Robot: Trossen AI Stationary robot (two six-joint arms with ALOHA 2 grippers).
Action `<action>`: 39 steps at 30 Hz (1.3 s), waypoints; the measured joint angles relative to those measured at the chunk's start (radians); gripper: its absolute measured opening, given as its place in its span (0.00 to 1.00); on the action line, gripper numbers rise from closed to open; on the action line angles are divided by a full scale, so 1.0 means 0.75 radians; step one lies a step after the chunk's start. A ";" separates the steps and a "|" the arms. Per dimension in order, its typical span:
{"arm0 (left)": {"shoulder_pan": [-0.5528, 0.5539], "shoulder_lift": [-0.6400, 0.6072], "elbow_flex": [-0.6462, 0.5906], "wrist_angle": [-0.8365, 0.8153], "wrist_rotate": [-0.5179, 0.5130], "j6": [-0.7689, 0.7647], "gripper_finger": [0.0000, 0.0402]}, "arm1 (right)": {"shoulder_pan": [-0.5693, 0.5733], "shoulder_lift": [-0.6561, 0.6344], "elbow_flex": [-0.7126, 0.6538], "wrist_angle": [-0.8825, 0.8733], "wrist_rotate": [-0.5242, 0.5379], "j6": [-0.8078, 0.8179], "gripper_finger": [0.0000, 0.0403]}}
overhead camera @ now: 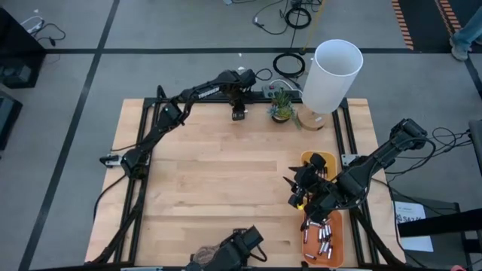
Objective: Sort batteries
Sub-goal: Put the silver battery into the orange bin
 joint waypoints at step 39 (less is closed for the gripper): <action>-1.096 -0.145 -0.504 1.531 0.460 -0.452 0.13 | 0.152 -0.094 0.006 0.080 -0.022 0.059 0.41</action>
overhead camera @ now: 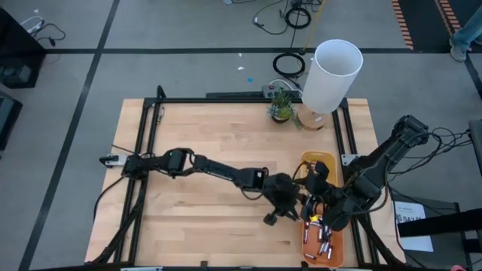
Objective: Sort batteries
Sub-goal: Put the silver battery into the orange bin
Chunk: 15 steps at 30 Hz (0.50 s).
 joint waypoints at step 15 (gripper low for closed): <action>-0.049 -0.004 0.001 0.280 -0.093 -0.244 0.13 | 0.072 -0.073 -0.006 0.336 -0.064 -0.387 0.41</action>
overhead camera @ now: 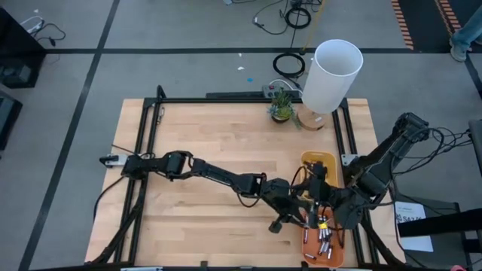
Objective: Sort batteries
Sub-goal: Put the silver battery into the orange bin
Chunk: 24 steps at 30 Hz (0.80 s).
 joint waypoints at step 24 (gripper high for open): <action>-0.146 0.098 0.006 0.128 -0.246 0.112 0.14 | 0.058 -0.301 0.000 0.309 0.517 -0.550 0.41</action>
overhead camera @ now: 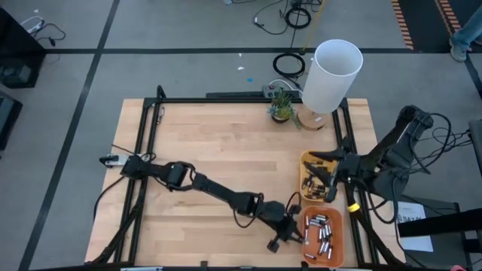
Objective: Sort batteries
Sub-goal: Put the silver battery into the orange bin, then put the black battery into the orange bin
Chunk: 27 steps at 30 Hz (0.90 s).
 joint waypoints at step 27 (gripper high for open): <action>0.065 0.158 0.242 0.017 -0.031 -0.221 0.53 | -0.127 -0.008 0.000 0.139 0.086 -0.193 0.41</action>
